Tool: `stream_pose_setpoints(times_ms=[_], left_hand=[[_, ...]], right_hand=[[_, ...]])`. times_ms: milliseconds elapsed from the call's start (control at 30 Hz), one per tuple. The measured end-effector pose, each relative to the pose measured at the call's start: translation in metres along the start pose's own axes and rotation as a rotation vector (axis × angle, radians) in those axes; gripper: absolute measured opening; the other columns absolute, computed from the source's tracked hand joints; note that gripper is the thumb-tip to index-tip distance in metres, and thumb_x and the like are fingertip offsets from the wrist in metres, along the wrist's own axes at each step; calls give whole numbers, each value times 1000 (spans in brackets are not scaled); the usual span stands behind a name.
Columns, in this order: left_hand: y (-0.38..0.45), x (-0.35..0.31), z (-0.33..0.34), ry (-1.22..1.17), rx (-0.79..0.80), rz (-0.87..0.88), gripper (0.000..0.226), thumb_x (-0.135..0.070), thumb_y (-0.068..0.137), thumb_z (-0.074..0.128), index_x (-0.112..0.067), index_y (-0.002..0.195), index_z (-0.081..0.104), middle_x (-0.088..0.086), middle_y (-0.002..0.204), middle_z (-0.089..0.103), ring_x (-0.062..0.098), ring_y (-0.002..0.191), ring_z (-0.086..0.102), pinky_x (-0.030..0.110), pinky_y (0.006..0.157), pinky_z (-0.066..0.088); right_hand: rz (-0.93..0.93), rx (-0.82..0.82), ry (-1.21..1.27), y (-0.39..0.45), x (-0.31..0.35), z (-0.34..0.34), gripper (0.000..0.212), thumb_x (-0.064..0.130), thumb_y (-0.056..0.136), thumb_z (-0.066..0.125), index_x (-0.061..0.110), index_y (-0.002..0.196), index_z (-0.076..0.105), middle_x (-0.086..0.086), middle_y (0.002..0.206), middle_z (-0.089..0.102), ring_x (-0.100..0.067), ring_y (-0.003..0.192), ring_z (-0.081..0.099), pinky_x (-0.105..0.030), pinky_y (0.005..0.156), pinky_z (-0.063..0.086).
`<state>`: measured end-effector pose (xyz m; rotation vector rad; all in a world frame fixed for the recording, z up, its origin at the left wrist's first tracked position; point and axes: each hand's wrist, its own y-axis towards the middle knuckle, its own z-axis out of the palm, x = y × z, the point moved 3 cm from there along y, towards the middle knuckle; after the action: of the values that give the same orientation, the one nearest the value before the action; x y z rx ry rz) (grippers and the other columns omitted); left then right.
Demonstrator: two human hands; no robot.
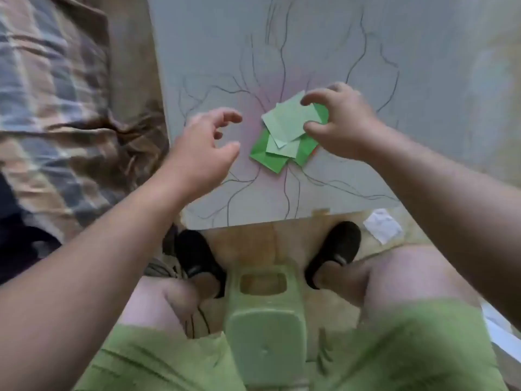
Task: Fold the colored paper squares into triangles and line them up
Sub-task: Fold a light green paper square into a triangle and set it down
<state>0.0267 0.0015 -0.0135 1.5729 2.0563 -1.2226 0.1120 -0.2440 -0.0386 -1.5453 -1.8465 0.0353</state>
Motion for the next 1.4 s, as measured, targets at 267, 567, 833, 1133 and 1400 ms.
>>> stream_pose_setpoints(times_ms=[267, 567, 833, 1133, 1400], left_hand=[[60, 46, 82, 194, -51, 86, 64, -37, 87, 66, -40, 148, 45, -4, 140, 45, 23, 127, 47, 43, 113, 41], [92, 25, 103, 526, -95, 243, 99, -86, 71, 54, -37, 154, 33, -3, 128, 38, 25, 123, 34, 40, 110, 34], [88, 44, 110, 621, -167, 396, 92, -87, 69, 54, -40, 148, 47, 3, 143, 34, 31, 137, 29, 49, 112, 32], [89, 48, 104, 499, -126, 638, 76, -69, 66, 72, -37, 134, 62, -11, 133, 53, 28, 136, 39, 50, 108, 35], [86, 50, 96, 301, -62, 550, 80, -52, 65, 79, -48, 140, 53, -18, 118, 52, 10, 126, 39, 35, 107, 37]], right_hand=[[-205, -174, -139, 67, -61, 53, 66, 59, 80, 54, 38, 143, 52, -2, 142, 46, -38, 128, 37, -57, 108, 39], [-322, -146, -293, 71, -59, 61, 80, 75, 70, 51, 38, 141, 50, -4, 127, 44, -32, 118, 41, -47, 95, 44], [-443, -259, -473, 70, -79, 59, 73, 78, 81, 47, 40, 143, 52, -6, 154, 37, -40, 147, 26, -60, 119, 22], [-484, -185, -393, 49, -91, 72, 71, 75, 83, 52, 36, 142, 53, -5, 159, 35, -37, 155, 17, -63, 121, 23], [-479, -266, -363, 50, -88, 72, 61, 75, 94, 29, 43, 139, 55, 3, 153, 40, -30, 152, 23, -58, 120, 25]])
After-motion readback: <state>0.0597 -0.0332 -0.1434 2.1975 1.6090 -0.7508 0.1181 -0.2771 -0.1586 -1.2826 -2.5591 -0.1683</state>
